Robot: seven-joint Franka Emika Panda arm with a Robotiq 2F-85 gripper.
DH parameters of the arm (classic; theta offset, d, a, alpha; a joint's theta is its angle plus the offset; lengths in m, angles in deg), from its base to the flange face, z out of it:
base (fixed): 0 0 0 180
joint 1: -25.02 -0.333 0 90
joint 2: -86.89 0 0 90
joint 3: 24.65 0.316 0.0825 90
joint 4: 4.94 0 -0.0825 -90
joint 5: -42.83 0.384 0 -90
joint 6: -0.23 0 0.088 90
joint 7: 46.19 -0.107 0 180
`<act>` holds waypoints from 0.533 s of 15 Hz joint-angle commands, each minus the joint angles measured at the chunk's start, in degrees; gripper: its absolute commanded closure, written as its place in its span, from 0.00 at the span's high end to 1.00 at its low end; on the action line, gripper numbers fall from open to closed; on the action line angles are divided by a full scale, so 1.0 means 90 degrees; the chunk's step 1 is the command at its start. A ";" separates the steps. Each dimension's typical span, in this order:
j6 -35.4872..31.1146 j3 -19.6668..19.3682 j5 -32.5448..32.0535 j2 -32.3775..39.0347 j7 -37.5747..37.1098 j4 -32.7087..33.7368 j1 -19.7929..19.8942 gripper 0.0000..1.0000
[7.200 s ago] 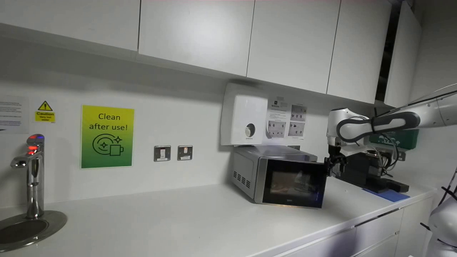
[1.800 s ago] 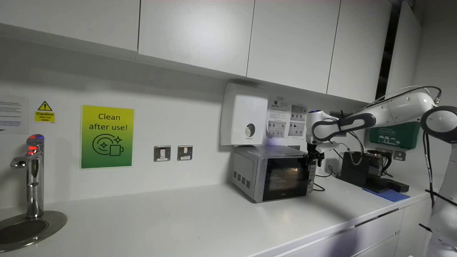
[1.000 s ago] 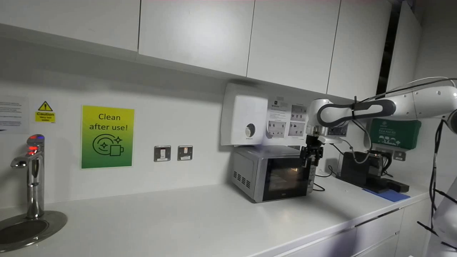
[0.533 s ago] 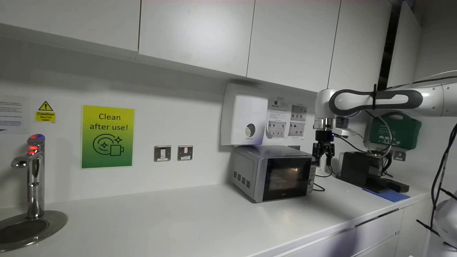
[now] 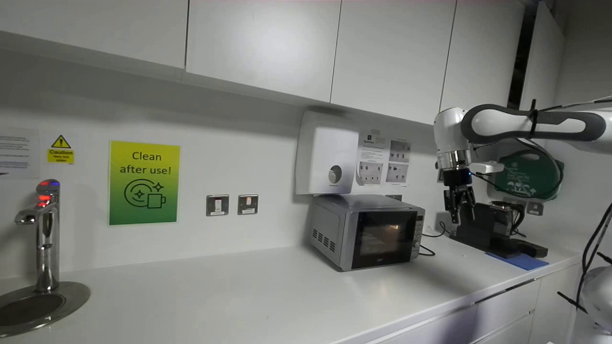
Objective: Close the microwave door fully
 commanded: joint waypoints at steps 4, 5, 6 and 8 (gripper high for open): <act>0.0711 0.0052 -0.0101 -0.1101 -0.0494 -0.0218 0.0228 1.00; 0.0794 0.0066 -0.0153 -0.1247 -0.0510 -0.0229 0.0250 1.00; 0.0862 0.0074 -0.0236 -0.1406 -0.0474 -0.0253 0.0262 1.00; 0.0975 0.0052 -0.0350 -0.1670 -0.0359 -0.0268 0.0300 1.00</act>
